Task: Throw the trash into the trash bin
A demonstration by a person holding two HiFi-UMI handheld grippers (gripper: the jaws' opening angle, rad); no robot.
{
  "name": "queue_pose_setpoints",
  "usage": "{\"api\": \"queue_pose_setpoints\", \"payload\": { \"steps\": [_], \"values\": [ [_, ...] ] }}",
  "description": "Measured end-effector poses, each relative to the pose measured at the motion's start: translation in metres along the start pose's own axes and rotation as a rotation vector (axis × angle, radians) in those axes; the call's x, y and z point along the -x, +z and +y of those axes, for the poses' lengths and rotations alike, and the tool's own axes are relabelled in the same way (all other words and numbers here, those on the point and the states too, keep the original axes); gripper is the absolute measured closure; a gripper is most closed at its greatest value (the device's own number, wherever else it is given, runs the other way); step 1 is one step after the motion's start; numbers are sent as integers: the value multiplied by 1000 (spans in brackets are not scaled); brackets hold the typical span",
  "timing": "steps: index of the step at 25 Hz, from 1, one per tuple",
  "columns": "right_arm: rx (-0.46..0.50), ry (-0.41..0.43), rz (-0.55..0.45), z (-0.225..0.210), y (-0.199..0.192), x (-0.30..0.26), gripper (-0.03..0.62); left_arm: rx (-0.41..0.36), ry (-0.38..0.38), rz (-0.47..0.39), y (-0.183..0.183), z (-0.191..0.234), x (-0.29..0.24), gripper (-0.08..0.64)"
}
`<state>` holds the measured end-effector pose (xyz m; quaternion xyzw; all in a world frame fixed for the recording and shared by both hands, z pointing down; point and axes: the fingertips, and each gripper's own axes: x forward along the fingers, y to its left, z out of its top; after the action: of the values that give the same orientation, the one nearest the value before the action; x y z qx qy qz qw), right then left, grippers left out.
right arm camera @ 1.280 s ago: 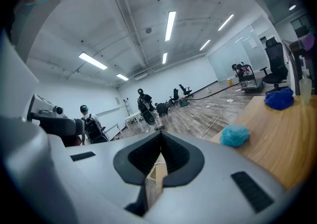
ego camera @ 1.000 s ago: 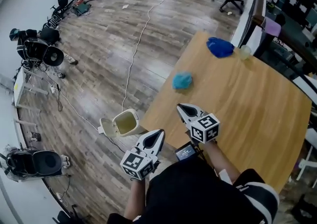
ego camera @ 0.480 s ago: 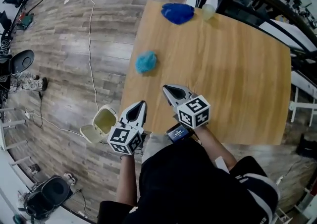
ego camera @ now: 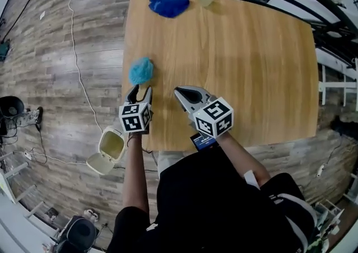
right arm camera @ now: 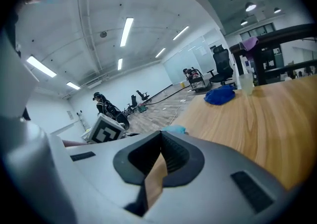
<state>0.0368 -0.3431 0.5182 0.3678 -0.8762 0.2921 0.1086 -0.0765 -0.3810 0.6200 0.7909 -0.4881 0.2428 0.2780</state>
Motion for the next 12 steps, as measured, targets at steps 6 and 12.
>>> {"api": "queue_pose_setpoints", "payload": {
  "steps": [6, 12],
  "values": [
    [4, 18, 18, -4, -18, -10, 595, -48, 44, 99, -13, 29, -54, 345],
    [-19, 18, 42, -19, -27, -12, 595, -63, 86, 160, -19, 37, -64, 380]
  ]
}}
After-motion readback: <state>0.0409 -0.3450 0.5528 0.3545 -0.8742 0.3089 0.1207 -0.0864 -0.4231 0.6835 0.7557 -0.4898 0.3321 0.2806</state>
